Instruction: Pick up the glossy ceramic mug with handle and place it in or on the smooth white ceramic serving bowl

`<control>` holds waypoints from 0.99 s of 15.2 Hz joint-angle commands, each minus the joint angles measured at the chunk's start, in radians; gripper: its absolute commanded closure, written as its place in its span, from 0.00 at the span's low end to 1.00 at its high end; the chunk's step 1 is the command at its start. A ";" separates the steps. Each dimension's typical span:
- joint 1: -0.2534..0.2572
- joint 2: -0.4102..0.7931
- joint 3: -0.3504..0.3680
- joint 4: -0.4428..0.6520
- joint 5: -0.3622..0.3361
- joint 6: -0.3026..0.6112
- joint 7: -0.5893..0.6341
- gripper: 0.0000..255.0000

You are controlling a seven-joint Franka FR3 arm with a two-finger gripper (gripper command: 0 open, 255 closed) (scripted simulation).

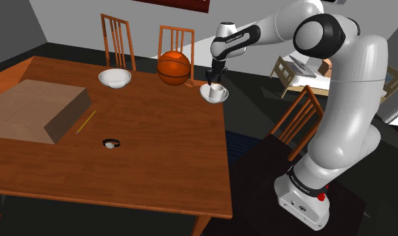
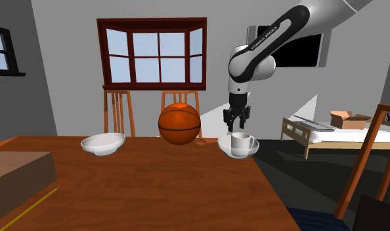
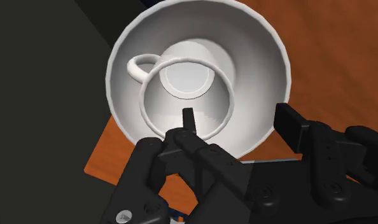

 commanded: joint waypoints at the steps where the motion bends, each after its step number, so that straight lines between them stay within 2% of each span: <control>1: 0.000 0.000 0.000 0.000 0.000 0.000 0.000 0.00; 4: 0.000 0.000 0.000 0.000 0.000 0.000 0.000 0.00; 8: 0.000 -0.065 0.006 0.033 0.009 -0.098 -0.006 0.00; 15: 0.000 -0.065 0.006 0.033 0.009 -0.098 -0.006 0.00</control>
